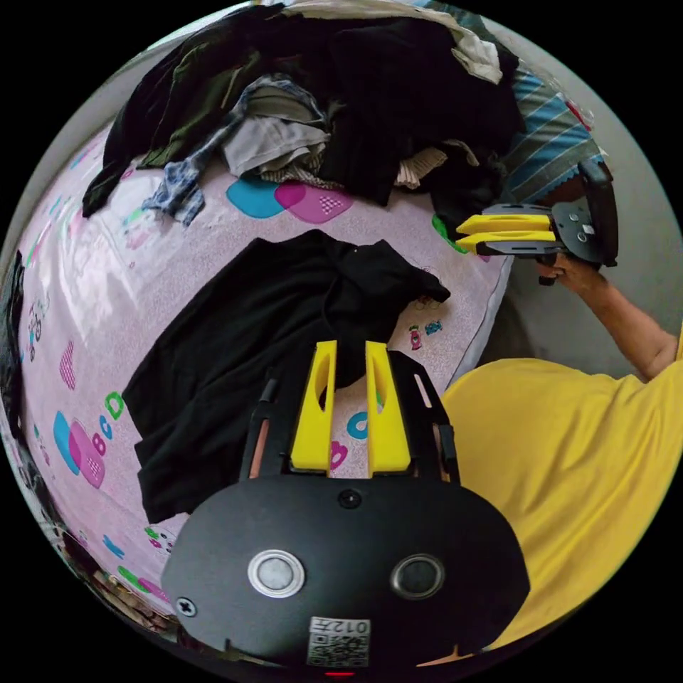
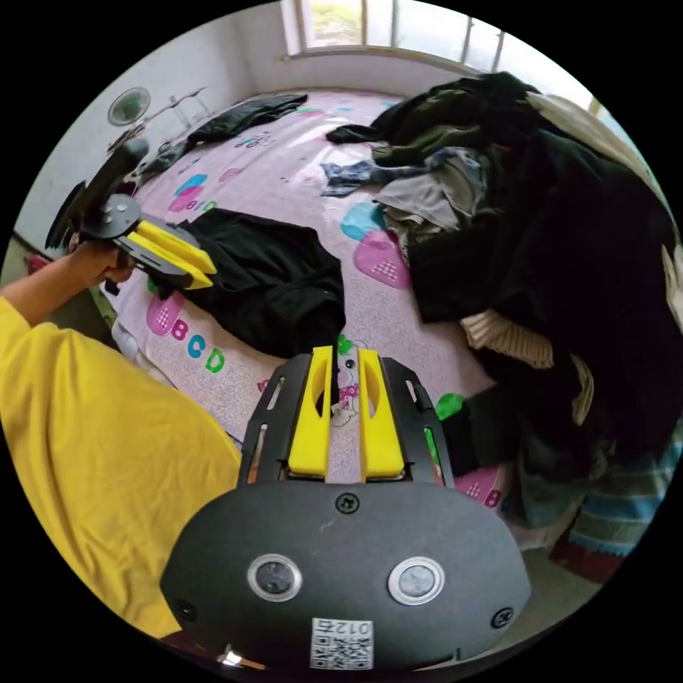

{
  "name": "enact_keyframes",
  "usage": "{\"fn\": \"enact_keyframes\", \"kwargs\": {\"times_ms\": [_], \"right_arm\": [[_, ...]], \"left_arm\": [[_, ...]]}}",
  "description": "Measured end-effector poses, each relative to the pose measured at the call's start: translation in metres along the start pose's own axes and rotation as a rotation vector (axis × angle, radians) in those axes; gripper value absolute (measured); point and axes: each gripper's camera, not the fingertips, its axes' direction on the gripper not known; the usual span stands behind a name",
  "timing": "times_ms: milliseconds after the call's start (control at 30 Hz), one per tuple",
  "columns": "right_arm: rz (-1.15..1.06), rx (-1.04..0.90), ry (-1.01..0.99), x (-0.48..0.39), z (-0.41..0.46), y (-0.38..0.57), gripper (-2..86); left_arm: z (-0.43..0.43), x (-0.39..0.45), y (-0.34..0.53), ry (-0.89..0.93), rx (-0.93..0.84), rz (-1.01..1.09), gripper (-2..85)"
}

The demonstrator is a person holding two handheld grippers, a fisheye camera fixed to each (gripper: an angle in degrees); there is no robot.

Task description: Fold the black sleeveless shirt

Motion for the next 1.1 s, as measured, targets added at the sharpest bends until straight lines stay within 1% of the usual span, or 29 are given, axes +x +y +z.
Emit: {"fn": "enact_keyframes", "kwargs": {"times_ms": [67,133,167,200,233,300,367,400,467,500,533,567,600,633,667,700,767,833,900,933,1000,1067,1100], "right_arm": [[0.024,-0.008,-0.091,0.009,0.007,-0.011,6.3],[0.138,0.01,-0.296,0.033,0.014,-0.021,6.2],[0.168,0.014,-0.349,0.039,0.017,-0.023,6.1],[0.222,0.012,-0.443,0.05,0.024,-0.026,6.1],[0.261,-0.017,-0.509,0.058,0.035,-0.029,6.2],[0.283,-0.098,-0.536,0.063,0.055,-0.032,6.2],[0.3,-0.127,-0.564,0.066,0.068,-0.033,5.2],[0.337,-0.131,-0.615,0.072,0.074,-0.032,3.7],[0.382,-0.053,-0.711,0.083,0.067,-0.027,1.9],[0.409,0.043,-0.787,0.094,0.056,-0.023,1.3],[0.448,0.146,-0.868,0.108,0.042,-0.017,0.9],[0.467,0.2,-0.906,0.116,0.034,-0.014,0.8],[0.502,0.317,-0.98,0.131,0.017,-0.007,0.6],[0.519,0.424,-1.047,0.145,-0.002,-0.001,0.6],[0.522,0.468,-1.073,0.15,-0.012,0.001,0.6],[0.505,0.546,-1.107,0.157,-0.032,0.003,0.6],[0.452,0.665,-1.172,0.161,-0.065,0.005,0.6],[0.381,0.818,-1.282,0.158,-0.106,0.006,0.7],[0.317,0.882,-1.308,0.148,-0.137,0.004,0.7],[0.282,0.914,-1.303,0.14,-0.158,0.003,0.7],[0.213,0.933,-1.29,0.126,-0.188,0.002,0.7],[0.14,0.932,-1.279,0.11,-0.212,0.002,0.8],[0.086,0.917,-1.275,0.1,-0.224,0.002,0.8]], "left_arm": [[0.012,0.007,-0.018,-0.023,-0.051,0.057,7.3],[0.025,0.005,-0.027,-0.025,-0.086,0.069,8.0],[0.034,0.0,-0.029,-0.027,-0.11,0.058,8.2],[0.04,-0.003,-0.03,-0.027,-0.125,0.049,8.3],[0.05,-0.01,-0.029,-0.03,-0.157,0.032,8.4],[0.063,-0.018,-0.023,-0.036,-0.201,0.015,8.3],[0.075,-0.026,-0.008,-0.024,-0.238,0.011,6.9],[0.075,-0.027,-0.004,-0.021,-0.235,0.012,6.0],[0.063,-0.034,0.021,-0.026,-0.182,0.003,3.0],[0.057,-0.037,0.028,-0.031,-0.16,-0.01,2.3],[0.04,-0.044,0.045,-0.025,-0.095,-0.035,1.7],[0.018,-0.054,0.065,-0.009,-0.001,-0.074,1.2],[0.006,-0.06,0.076,0.0,0.051,-0.094,1.1],[-0.021,-0.072,0.102,0.002,0.165,-0.138,0.8],[-0.048,-0.084,0.13,-0.005,0.282,-0.181,0.7],[-0.061,-0.09,0.145,-0.004,0.342,-0.199,0.6],[-0.107,-0.113,0.206,0.021,0.561,-0.261,0.5],[-0.13,-0.125,0.249,0.069,0.676,-0.269,0.5],[-0.146,-0.132,0.287,0.085,0.751,-0.274,0.6],[-0.153,-0.136,0.312,0.07,0.791,-0.313,0.6],[-0.161,-0.139,0.347,0.059,0.863,-0.356,0.8],[-0.167,-0.14,0.385,0.094,0.96,-0.372,1.3],[-0.167,-0.141,0.392,0.104,0.976,-0.374,1.4]]}}
